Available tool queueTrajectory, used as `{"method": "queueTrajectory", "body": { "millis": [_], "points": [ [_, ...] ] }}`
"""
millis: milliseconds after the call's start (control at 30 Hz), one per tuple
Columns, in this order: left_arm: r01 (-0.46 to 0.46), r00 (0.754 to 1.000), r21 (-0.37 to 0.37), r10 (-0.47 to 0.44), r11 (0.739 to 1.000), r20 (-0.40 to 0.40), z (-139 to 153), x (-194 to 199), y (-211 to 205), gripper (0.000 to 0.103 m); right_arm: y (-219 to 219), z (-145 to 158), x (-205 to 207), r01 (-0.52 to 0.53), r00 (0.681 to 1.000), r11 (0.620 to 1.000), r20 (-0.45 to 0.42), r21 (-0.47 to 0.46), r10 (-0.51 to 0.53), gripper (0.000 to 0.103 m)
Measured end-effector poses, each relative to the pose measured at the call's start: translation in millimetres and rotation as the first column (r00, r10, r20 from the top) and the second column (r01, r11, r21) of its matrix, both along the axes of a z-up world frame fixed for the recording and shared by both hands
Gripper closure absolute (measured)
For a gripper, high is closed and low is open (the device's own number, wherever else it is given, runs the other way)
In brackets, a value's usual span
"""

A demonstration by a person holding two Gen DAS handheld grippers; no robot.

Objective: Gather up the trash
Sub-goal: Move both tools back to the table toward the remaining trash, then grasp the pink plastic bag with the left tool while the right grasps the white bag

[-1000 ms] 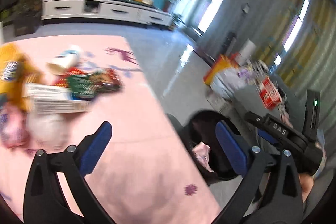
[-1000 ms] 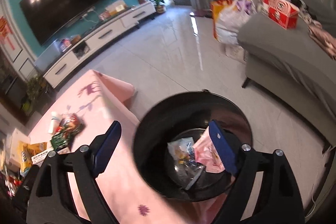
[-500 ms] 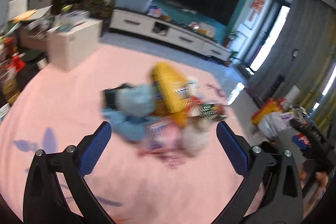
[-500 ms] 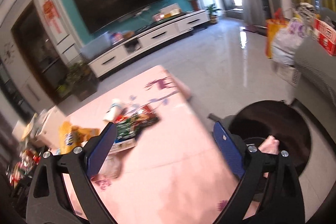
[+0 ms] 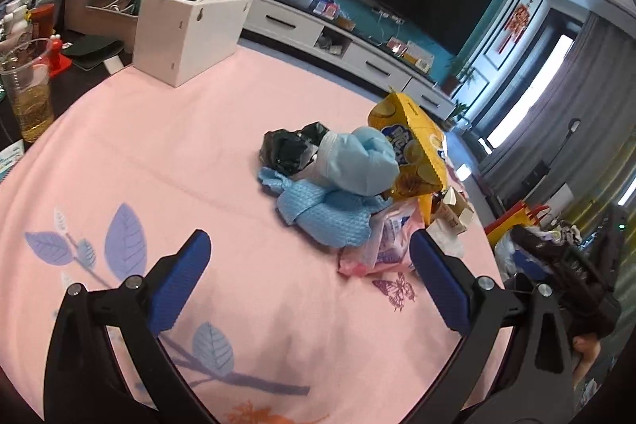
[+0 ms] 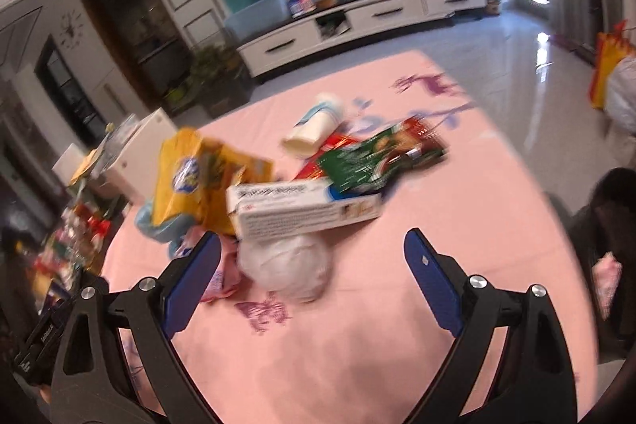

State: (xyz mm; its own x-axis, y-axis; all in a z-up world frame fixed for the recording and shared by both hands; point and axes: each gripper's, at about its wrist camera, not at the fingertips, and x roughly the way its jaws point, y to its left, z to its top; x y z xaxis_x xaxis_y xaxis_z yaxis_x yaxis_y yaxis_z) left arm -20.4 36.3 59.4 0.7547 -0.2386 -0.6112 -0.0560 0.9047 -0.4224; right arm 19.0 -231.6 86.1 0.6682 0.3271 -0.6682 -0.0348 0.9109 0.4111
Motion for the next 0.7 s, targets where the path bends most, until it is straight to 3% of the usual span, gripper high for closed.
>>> {"method": "queueTrajectory", "body": {
  "millis": [233, 467, 533, 700],
  "points": [
    [0.11, 0.994, -0.103, -0.109, 0.989, 0.012, -18.9, 23.4, -13.0, 0.004, 27.4, -26.4, 20.6, -0.065, 0.996, 0.998, -0.058, 0.025, 0.066, 0.014],
    [0.18, 0.981, -0.094, -0.185, 0.979, -0.052, -38.4, 53.8, -46.2, 0.004, 42.4, -41.6, 31.1, -0.1, 0.991, 0.994, -0.093, -0.033, 0.097, 0.026],
    [0.203, 0.975, -0.084, -0.209, 0.976, -0.074, -44.1, 61.4, -54.5, 0.005, 40.7, -47.7, 33.9, -0.101, 0.988, 0.995, -0.122, -0.01, 0.099, 0.027],
    [0.228, 0.966, -0.104, -0.238, 0.968, -0.101, -54.6, 75.4, -60.2, 0.005, 37.6, -61.1, 36.9, -0.121, 0.979, 0.992, -0.159, 0.029, 0.124, 0.052]
  ]
}}
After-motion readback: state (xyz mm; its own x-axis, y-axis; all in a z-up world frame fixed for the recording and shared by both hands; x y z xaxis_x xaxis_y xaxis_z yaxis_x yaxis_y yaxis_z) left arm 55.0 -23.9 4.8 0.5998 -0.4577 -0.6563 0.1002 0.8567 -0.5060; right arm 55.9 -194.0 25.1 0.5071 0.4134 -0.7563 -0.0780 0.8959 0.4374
